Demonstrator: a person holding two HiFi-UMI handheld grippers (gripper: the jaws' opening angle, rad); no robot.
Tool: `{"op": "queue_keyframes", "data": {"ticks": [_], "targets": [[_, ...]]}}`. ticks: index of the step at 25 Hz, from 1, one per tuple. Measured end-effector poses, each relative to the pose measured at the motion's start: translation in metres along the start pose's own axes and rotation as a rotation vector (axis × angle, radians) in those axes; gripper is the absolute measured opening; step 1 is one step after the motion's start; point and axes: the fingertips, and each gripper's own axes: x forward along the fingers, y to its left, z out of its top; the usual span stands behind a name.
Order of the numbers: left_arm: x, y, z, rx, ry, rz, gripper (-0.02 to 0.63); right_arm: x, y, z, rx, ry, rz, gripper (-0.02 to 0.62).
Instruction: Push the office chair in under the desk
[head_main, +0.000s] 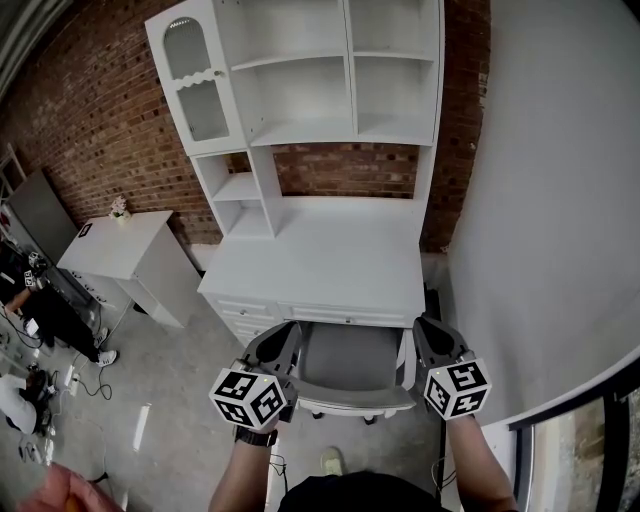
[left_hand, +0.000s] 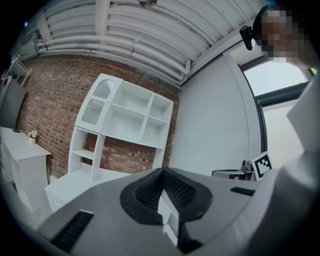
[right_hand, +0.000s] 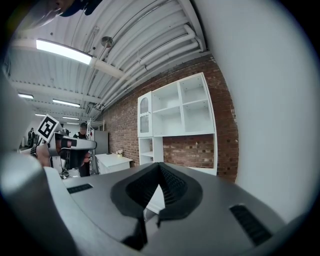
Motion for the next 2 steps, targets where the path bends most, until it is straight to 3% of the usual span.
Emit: {"op": "queue_keyframes", "data": {"ticks": [2], "targets": [[0.0006,0.0012,-0.0008,0.0,0.001,0.0,0.006,0.001,0.0,-0.0007,-0.001,0.001,-0.001,0.005]]}}
